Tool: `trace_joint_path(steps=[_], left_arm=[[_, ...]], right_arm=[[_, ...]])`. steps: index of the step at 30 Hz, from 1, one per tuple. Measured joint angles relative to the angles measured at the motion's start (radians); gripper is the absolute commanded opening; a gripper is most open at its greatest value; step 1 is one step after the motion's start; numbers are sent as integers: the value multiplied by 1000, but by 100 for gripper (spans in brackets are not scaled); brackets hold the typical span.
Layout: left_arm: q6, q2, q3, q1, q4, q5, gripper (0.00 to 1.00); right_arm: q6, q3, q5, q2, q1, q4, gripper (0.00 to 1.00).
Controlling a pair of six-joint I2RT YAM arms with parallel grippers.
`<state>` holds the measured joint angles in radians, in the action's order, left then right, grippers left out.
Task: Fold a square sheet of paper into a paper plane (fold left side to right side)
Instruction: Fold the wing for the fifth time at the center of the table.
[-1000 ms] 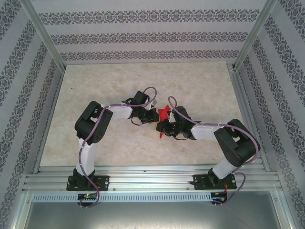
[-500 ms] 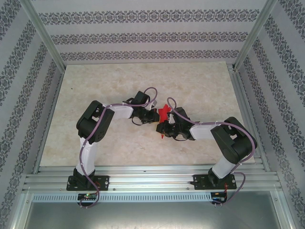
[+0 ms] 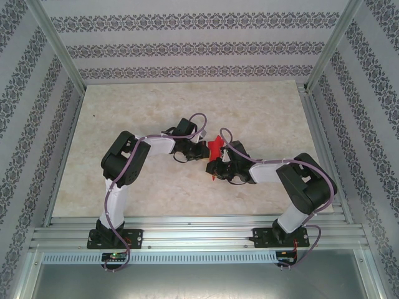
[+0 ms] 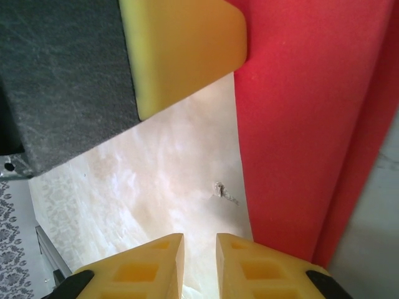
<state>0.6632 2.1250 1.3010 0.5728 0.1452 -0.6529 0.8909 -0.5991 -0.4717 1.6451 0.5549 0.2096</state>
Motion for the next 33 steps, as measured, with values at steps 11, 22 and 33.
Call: trace_joint_path(steps=[11, 22, 33], left_arm=[[0, 27, 32, 0, 6, -15, 0], [0, 47, 62, 5, 24, -24, 0], [0, 51, 67, 4, 30, -30, 0]], right_arm=[[-3, 32, 2, -4, -1, 17, 21], [-3, 69, 4, -8, -1, 77, 18], [-5, 100, 1, -60, 43, 14, 18]])
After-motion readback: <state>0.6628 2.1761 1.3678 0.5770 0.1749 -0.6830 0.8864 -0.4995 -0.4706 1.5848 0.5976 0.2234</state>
